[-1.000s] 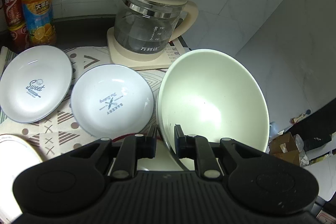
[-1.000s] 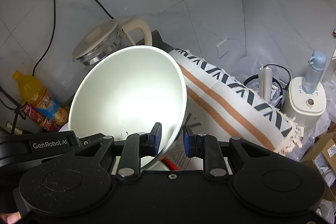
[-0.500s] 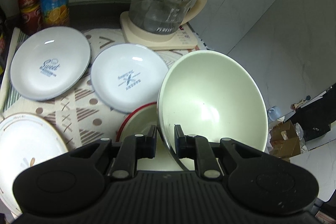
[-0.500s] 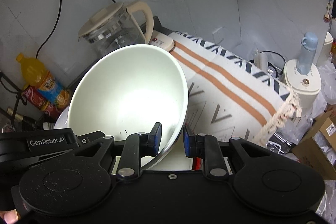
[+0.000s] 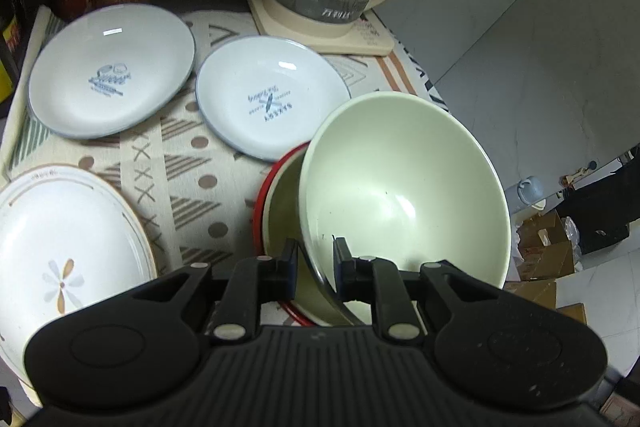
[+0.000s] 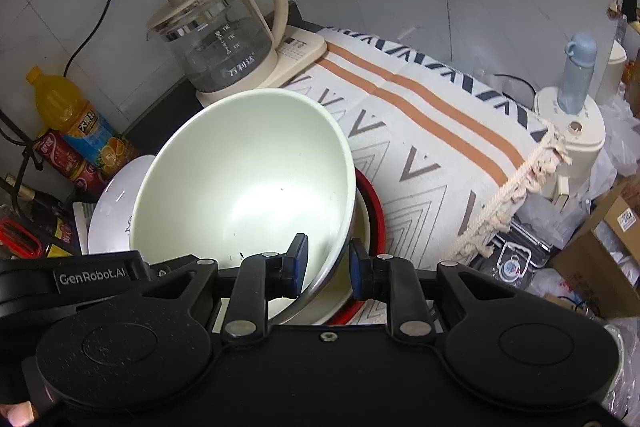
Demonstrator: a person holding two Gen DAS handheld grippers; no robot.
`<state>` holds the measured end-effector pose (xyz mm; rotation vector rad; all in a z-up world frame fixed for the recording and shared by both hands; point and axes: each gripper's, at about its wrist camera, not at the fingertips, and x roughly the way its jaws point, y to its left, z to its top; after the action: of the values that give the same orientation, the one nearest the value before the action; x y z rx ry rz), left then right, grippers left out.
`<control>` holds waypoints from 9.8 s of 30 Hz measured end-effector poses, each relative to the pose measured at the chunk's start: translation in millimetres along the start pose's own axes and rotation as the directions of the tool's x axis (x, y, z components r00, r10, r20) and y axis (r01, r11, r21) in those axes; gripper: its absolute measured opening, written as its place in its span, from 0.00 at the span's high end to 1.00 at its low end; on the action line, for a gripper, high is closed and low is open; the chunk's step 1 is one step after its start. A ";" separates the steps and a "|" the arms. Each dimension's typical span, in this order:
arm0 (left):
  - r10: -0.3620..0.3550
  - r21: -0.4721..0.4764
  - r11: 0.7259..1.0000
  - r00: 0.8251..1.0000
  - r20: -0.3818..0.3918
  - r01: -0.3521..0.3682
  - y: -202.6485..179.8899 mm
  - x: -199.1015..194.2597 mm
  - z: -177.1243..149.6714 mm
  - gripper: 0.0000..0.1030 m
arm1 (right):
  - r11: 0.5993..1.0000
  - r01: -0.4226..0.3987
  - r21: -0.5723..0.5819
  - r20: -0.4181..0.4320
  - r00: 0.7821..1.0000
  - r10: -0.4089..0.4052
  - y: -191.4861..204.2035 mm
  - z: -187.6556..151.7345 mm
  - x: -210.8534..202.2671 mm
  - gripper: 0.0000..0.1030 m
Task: Organize plates and bowls
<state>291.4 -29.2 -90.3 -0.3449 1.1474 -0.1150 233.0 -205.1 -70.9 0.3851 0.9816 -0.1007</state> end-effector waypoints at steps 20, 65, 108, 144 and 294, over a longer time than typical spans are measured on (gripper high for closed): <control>0.040 0.018 0.999 0.999 0.014 -0.041 14.0 -5.3 5.4 0.82 | 0.998 0.037 -0.044 -0.023 0.999 -0.038 -5.3 17.3 21.3 0.82; 0.190 -0.073 0.981 0.967 0.167 -0.180 145.2 -136.7 -45.7 0.07 | 0.915 -0.189 -0.356 -0.028 0.981 0.191 102.8 -40.6 -42.0 0.09; 0.223 -0.425 0.892 0.968 0.114 -0.156 238.9 9.1 73.8 0.50 | 0.950 -0.226 -0.218 -0.269 0.949 0.164 202.8 7.4 155.7 0.54; 0.205 -0.397 0.909 0.965 0.163 -0.126 231.2 5.3 60.6 0.86 | 0.941 -0.231 -0.248 -0.223 0.959 0.177 207.7 5.4 159.7 0.86; 0.144 -0.219 0.971 0.967 0.209 -0.097 131.6 -90.2 2.3 0.17 | 0.961 -0.123 -0.249 0.006 0.992 0.129 109.6 11.2 -15.0 0.04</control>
<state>245.0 119.0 -53.7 -0.4590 0.9557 0.1497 261.5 -108.8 -23.2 0.2146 0.9318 0.1330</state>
